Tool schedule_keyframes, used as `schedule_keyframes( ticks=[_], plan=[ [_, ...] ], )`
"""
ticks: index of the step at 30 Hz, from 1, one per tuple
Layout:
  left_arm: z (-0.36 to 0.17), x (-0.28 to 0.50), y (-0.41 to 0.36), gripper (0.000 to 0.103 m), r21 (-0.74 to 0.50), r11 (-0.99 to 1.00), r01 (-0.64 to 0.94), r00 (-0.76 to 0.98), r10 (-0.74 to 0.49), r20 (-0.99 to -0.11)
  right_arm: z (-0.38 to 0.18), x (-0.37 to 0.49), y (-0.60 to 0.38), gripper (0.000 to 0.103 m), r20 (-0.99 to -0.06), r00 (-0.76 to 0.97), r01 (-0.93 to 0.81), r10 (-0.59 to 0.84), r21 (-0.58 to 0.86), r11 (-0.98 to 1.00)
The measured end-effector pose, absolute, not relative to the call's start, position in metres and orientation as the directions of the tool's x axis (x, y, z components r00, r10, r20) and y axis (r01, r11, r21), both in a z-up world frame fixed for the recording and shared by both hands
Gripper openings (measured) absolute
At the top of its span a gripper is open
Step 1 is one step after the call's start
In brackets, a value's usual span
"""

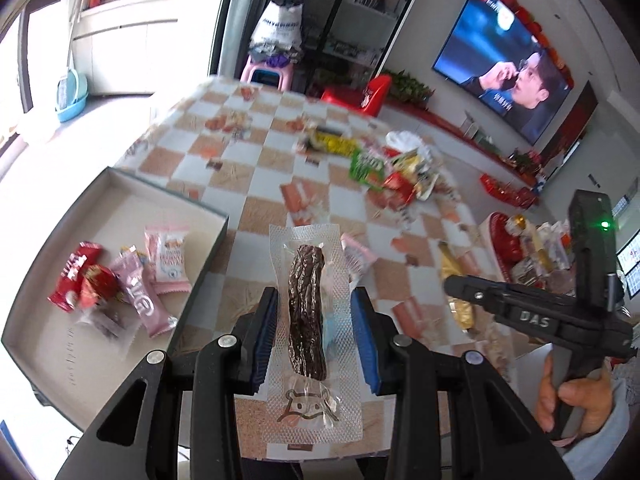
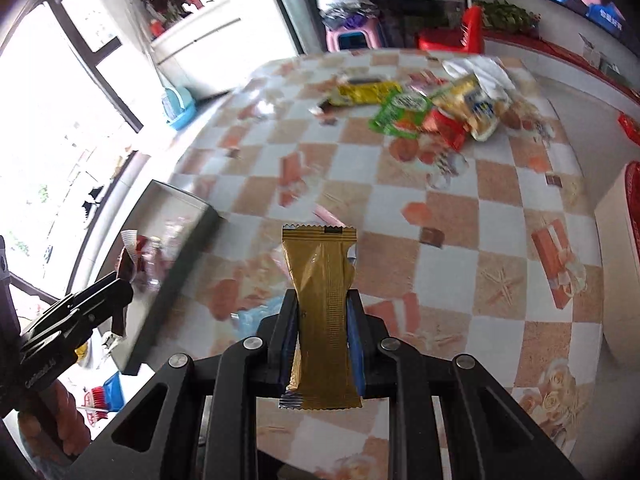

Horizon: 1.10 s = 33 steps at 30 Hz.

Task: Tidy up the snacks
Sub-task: 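Carry jerky with left tool while right tool carries gold bar into tray, open both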

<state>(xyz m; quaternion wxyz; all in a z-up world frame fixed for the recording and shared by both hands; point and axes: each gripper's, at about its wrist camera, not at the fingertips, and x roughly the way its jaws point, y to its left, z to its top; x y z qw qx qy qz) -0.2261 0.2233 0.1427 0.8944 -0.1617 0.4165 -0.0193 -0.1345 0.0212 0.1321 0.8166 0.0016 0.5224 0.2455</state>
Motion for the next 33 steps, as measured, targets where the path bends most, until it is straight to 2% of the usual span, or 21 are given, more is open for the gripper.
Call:
schedule_keyframes(
  ticks=[5,15,18,23,33],
  plan=[
    [0.180,-0.235,0.234,0.040,-0.316,0.945,-0.082,0.688,-0.176,-0.704,0.165,-0.144,0.047,0.024,-0.828,0.348,-0.461,0.439,0.257,0.849],
    [0.220,-0.254,0.306,0.040,-0.246,0.944,-0.222,0.739,-0.001,-0.673,0.196,-0.140,0.117,0.024,-0.790,0.315,-0.563,0.526,0.290,0.774],
    [0.207,-0.259,0.334,0.041,-0.217,0.929,-0.299,0.717,0.069,-0.694,0.186,-0.140,0.146,0.024,-0.789,0.270,-0.595,0.552,0.314,0.740],
    [0.157,-0.261,0.366,0.041,-0.204,0.906,-0.372,0.641,0.092,-0.762,0.151,-0.140,0.194,0.024,-0.800,0.172,-0.626,0.575,0.362,0.691],
    [0.060,-0.264,0.397,0.040,-0.209,0.868,-0.451,0.498,0.051,-0.865,0.072,-0.146,0.273,0.024,-0.840,0.019,-0.671,0.542,0.391,0.630]
  ],
)
